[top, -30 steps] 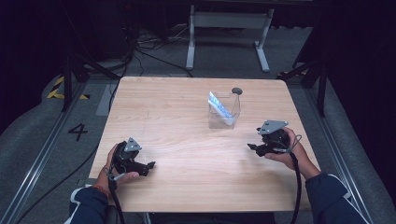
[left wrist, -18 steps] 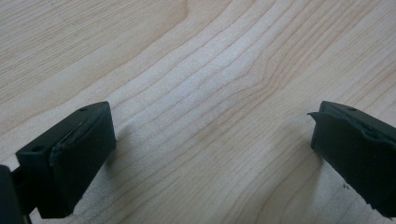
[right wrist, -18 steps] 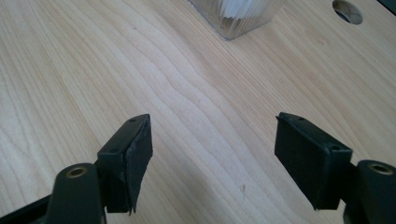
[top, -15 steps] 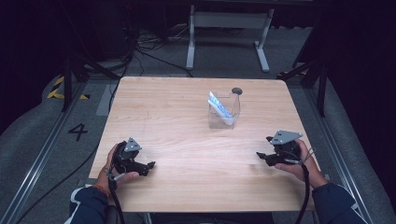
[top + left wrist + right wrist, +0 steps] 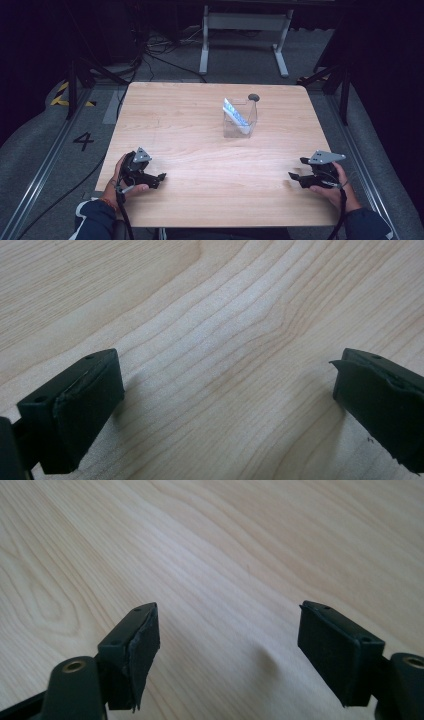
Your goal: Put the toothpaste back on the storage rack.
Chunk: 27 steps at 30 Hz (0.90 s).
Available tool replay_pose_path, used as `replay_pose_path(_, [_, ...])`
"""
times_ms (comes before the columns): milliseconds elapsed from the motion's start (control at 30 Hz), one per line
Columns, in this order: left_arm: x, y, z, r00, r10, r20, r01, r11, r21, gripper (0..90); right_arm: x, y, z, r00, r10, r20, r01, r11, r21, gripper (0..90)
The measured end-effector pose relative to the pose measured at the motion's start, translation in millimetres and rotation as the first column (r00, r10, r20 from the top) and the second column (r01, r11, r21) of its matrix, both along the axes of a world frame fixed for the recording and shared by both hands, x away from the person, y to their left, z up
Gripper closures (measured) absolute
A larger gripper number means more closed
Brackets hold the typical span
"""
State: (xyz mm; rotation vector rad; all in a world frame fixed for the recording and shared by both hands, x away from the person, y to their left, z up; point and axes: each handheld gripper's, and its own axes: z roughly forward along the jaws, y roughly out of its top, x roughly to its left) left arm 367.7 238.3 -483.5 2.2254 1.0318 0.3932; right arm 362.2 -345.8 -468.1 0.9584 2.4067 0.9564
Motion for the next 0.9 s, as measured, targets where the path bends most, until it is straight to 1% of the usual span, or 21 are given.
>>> replay_pose_path(33, [0.0,0.0,0.0,1.0000,0.000,0.000,0.000,1.0000,0.000,0.3,-1.5,-2.9,-2.8,0.9999,-0.013,-0.002,0.013,0.9999,-0.005,24.9])
replay_pose_path(67, [0.0,0.0,0.0,1.0000,0.000,0.000,0.000,1.0000,0.000,0.3,-1.5,-2.9,-2.8,0.9999,-0.013,-0.002,0.013,0.9999,-0.005,24.9])
replay_pose_path(100, [0.0,0.0,0.0,1.0000,0.000,0.000,0.000,1.0000,0.000,0.3,-4.9,-8.7,-8.6,0.9992,-0.034,-0.019,0.034,0.9994,0.009,24.2])
replay_pose_path(133, [0.0,0.0,0.0,1.0000,0.000,-0.001,0.000,1.0000,0.000,0.3,-6.2,-10.9,-10.4,0.9989,-0.042,-0.022,0.042,0.9990,0.012,22.8])
replay_pose_path(167, [0.1,0.0,0.0,1.0000,0.000,0.000,0.000,1.0000,0.000,0.3,-8.6,-15.1,-12.9,0.9981,-0.056,-0.025,0.057,0.9976,0.038,22.6])
replay_pose_path(200, [0.1,0.0,0.0,1.0000,0.000,-0.001,0.000,1.0000,0.000,0.3,-10.5,-18.4,-14.7,0.9967,-0.070,-0.041,0.072,0.9952,0.066,22.6])
replay_pose_path(233, [0.1,0.0,0.0,1.0000,0.000,-0.001,0.000,1.0000,0.000,0.2,-11.8,-21.8,-16.8,0.9958,-0.078,-0.047,0.082,0.9924,0.092,22.5])
replay_pose_path(267, [0.0,0.0,0.0,1.0000,0.000,-0.001,0.000,1.0000,0.000,0.2,-11.8,-21.8,-16.8,0.9958,-0.078,-0.047,0.082,0.9924,0.092,22.5])
replay_pose_path(300, [0.0,0.0,0.0,1.0000,0.000,-0.001,0.000,1.0000,-0.001,0.2,-13.6,-23.9,-18.1,0.9959,-0.082,-0.037,0.086,0.9909,0.103,22.3])
replay_pose_path(733, [-0.7,0.0,0.0,1.0000,0.005,-0.004,-0.005,1.0000,-0.001,0.4,-13.7,-25.8,-18.3,0.9965,-0.075,-0.037,0.078,0.9921,0.098,20.2])
replay_pose_path(900, [-0.6,0.0,0.0,1.0000,0.004,-0.004,-0.004,1.0000,-0.002,0.4,-13.2,-25.6,-18.5,0.9958,-0.083,-0.038,0.086,0.9916,0.096,18.6])
